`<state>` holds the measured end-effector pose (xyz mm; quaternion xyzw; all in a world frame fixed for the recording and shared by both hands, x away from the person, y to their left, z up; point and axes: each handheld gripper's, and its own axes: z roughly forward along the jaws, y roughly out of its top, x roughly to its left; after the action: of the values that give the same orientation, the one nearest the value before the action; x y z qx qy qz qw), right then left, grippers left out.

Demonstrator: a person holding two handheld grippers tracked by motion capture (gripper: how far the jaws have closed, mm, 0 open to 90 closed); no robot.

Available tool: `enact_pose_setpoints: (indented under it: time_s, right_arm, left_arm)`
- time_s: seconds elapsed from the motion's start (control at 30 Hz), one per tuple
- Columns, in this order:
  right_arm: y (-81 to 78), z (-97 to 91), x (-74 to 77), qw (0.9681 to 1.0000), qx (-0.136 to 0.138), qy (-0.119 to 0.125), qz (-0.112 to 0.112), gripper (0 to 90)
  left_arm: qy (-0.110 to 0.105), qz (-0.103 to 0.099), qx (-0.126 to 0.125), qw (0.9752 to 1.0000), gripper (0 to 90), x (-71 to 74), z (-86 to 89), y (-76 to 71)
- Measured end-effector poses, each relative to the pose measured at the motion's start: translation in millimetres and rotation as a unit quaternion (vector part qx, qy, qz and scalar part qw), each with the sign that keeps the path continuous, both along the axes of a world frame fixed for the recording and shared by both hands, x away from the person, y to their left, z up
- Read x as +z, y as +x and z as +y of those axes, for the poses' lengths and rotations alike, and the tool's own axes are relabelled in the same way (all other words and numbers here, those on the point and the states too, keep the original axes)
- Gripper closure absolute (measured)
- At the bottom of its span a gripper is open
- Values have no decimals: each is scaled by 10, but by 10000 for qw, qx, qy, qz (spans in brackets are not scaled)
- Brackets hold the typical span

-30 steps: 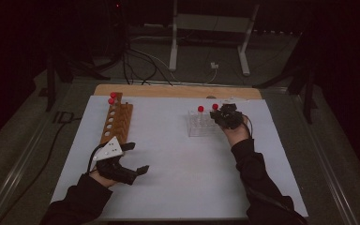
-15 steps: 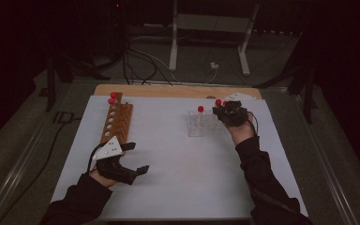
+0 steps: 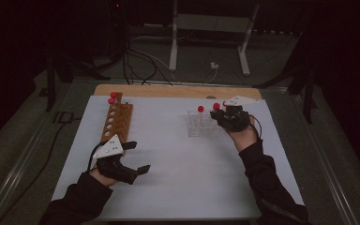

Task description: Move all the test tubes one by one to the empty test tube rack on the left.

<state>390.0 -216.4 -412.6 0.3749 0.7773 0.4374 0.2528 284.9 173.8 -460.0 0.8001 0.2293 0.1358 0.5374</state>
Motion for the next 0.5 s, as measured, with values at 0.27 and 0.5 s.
enact_pose_setpoints:
  time_s: [0.27, 0.5]
  right_arm:
    - [-155, 129, -46, 9993, 359, -95, 61, 747]
    - [-331, 244, -120, 9976, 666, -179, 96, 747]
  left_arm:
    - [73, 9, -142, 9999, 24, 59, -61, -10]
    - [77, 55, -273, 9996, 24, 105, -110, 10]
